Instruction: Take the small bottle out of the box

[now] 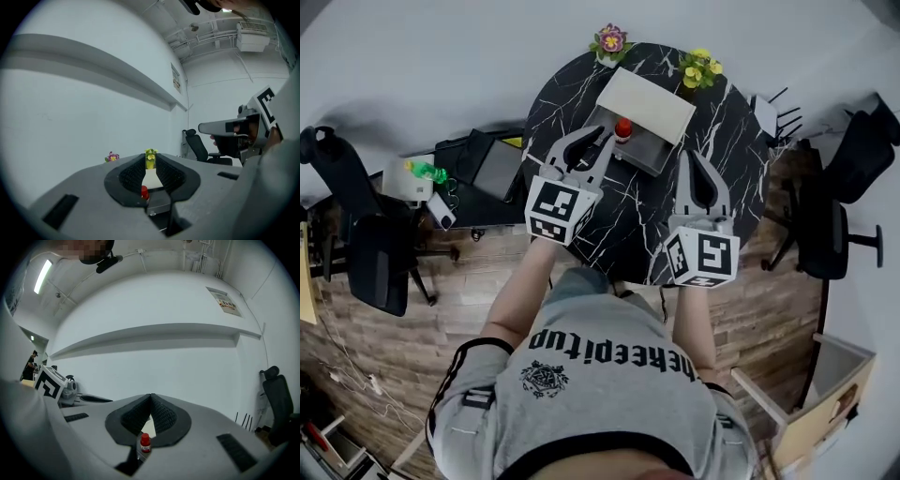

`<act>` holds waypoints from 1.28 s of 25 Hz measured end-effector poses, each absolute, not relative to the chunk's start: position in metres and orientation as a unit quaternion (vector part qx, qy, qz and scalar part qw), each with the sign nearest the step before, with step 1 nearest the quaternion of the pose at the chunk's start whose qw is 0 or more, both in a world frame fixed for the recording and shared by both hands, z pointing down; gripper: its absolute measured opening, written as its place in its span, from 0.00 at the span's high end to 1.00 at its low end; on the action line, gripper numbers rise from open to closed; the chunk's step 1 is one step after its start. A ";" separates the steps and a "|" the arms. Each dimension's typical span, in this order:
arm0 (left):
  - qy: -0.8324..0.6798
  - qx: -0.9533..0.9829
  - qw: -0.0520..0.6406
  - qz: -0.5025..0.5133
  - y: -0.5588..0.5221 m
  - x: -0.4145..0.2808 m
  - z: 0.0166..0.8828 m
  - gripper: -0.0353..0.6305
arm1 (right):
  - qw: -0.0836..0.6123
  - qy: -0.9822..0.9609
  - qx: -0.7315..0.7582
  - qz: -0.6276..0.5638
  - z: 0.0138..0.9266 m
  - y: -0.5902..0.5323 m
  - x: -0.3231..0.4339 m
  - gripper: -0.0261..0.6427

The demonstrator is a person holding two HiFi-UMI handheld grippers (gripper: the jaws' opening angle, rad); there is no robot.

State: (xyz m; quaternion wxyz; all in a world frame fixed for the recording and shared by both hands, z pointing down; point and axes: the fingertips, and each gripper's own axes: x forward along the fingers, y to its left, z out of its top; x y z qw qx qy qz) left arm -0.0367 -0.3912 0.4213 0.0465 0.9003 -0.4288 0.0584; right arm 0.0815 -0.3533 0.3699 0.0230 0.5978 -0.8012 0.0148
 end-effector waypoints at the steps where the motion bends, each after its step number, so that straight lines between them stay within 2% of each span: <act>1: -0.423 0.902 0.052 0.067 -0.396 -0.035 0.430 0.87 | 0.025 -0.800 0.599 0.017 0.372 -0.356 0.081 0.96; 14: -0.367 0.908 0.100 0.177 -0.453 -0.005 0.531 0.70 | 0.050 -0.779 0.624 0.040 0.399 -0.379 0.089 0.96; 32: -0.354 0.883 0.116 0.285 -0.489 0.021 0.613 0.65 | 0.069 -0.754 0.652 0.051 0.414 -0.384 0.109 0.96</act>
